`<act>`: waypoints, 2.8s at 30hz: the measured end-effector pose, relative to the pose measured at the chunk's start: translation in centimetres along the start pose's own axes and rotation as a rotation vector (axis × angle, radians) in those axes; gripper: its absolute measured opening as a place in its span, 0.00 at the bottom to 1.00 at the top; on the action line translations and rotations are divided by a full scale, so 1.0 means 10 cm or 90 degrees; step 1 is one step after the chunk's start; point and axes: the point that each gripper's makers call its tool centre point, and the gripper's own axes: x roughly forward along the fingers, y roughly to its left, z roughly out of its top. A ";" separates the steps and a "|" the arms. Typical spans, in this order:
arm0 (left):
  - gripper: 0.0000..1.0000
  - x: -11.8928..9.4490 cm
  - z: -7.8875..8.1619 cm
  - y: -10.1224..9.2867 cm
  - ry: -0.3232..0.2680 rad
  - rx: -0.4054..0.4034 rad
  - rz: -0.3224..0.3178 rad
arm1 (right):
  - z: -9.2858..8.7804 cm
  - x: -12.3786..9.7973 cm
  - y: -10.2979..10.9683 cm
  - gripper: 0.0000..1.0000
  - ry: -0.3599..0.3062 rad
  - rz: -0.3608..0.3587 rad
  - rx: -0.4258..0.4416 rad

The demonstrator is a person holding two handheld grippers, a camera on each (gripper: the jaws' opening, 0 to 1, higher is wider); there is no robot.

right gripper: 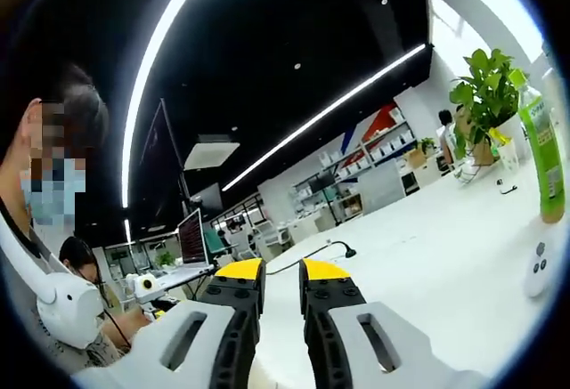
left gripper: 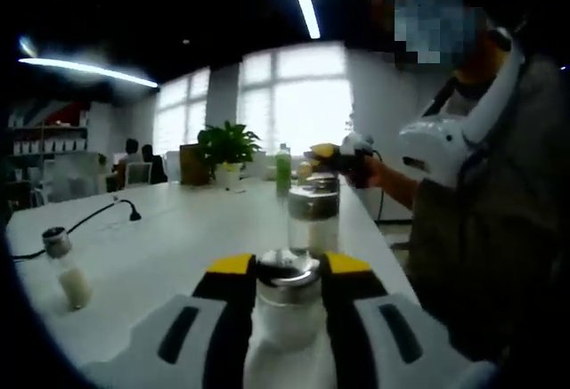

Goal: Rotate the seasoning bottle until the label or dispensing opening points toward the visible target arrow and the bottle remains upright within the marked orientation range

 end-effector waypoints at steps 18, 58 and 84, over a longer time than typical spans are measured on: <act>0.46 -0.12 0.27 -0.01 0.004 0.028 0.152 | -0.04 0.34 0.28 0.15 0.008 0.067 -0.005; 0.47 -0.08 0.12 0.22 -0.080 -0.019 0.461 | -0.05 0.09 -0.04 0.15 -0.010 0.000 0.056; 0.34 0.16 -0.12 0.20 -0.063 0.017 0.438 | -0.25 -0.01 -0.45 0.14 -0.017 -0.036 0.071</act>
